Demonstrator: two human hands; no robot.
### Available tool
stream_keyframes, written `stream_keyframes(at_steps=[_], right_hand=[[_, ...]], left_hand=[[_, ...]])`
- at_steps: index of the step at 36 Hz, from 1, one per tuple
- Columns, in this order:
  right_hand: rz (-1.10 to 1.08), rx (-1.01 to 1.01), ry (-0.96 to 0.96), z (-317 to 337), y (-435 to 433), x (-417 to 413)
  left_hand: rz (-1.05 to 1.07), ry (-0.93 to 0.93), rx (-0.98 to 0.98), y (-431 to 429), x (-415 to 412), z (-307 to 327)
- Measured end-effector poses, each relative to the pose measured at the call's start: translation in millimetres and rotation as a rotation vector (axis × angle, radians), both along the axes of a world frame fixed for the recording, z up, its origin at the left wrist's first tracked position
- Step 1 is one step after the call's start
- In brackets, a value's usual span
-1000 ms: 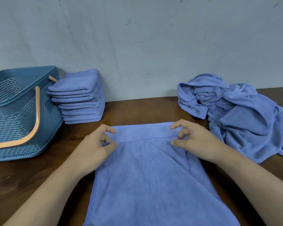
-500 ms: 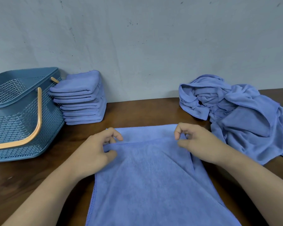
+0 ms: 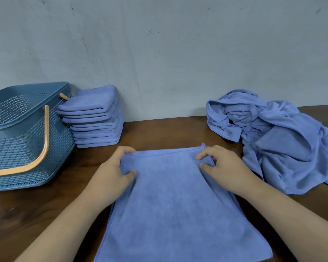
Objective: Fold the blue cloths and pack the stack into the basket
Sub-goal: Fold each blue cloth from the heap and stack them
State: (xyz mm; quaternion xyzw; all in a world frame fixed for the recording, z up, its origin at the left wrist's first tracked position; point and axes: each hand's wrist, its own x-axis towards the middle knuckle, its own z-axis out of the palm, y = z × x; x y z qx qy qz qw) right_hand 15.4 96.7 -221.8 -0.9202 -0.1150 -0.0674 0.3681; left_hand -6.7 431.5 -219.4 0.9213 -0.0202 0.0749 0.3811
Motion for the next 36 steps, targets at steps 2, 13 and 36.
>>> stream_keyframes(at_steps=[2, 13, 36], right_hand=[[0.008, -0.023, 0.02, 2, -3, -1], [-0.014, 0.038, 0.023, 2, -1, -3], [-0.123, -0.25, -0.131, -13, -6, 9]], left_hand=[[-0.036, 0.014, 0.048, 3, -2, 3], [0.093, -0.215, -0.151, -5, 1, 4], [-0.012, -0.139, 0.208, 2, 14, -12]])
